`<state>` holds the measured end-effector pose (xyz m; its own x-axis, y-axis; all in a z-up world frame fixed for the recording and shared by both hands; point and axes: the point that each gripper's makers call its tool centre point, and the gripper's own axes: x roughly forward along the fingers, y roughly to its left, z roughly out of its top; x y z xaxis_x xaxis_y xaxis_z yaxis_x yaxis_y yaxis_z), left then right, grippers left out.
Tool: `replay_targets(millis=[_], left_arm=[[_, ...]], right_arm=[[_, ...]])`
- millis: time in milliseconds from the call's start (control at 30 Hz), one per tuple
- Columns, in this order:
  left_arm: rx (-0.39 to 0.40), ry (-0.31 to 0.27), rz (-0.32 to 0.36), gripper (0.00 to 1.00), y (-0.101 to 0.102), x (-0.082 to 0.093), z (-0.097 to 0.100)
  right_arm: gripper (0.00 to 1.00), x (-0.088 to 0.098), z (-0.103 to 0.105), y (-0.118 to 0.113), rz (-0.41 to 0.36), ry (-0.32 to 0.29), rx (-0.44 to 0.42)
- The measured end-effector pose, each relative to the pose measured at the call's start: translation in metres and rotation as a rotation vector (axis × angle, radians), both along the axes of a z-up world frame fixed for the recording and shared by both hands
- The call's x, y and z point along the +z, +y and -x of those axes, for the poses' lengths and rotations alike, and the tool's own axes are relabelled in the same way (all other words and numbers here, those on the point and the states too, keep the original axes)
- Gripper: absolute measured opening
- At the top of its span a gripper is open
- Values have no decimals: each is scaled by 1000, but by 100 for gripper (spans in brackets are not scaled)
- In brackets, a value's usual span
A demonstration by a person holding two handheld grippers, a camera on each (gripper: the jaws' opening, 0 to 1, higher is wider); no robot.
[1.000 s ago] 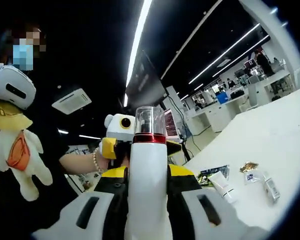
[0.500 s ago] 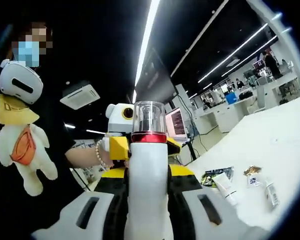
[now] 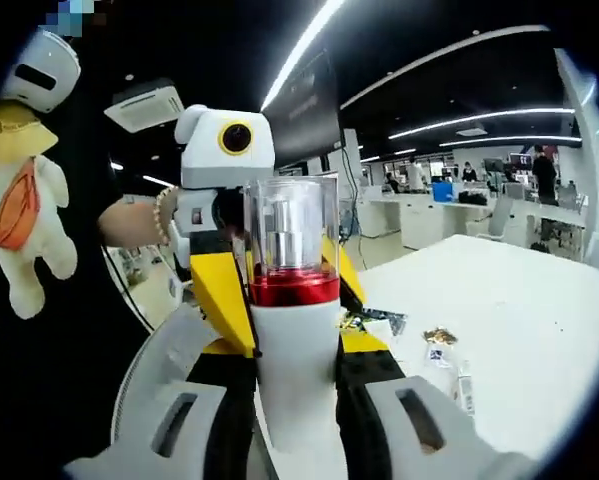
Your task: Arrange the skincare products in the storage area until every visible bottle or jar stands upright without overlapping.
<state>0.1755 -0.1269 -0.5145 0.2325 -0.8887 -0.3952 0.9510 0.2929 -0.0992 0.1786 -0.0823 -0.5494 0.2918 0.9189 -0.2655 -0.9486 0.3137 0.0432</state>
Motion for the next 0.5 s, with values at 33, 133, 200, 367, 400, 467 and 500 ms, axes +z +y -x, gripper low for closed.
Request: replay_targets(millis=[33,133,200,367,400,467,500], left_arm=[[-2,-3,-15,27,-2,-4,0],[-3,-31,-78,27,-6,-24,-6],[2,-16,-90,27,-7,-33,-8],[2,-11,-120,27,-12,-55,-12],[3,-6,-121,26,-13,-59,-13],[4,10,-123,27,-16,-68,-14],[1,12,-126,27,-17,-72,-15]], right_arm=[[30,-8,-2,-3,35,-13,-3],[29,-26,-7,-8,98,-34,-36],[29,-35,-10,-11,102,-40,-60],[29,-59,-14,-18,132,-15,-92],[29,-63,-15,-20,138,-12,-96],[29,-70,-15,-22,151,-6,-104],[29,-73,-15,-23,157,-9,-107]])
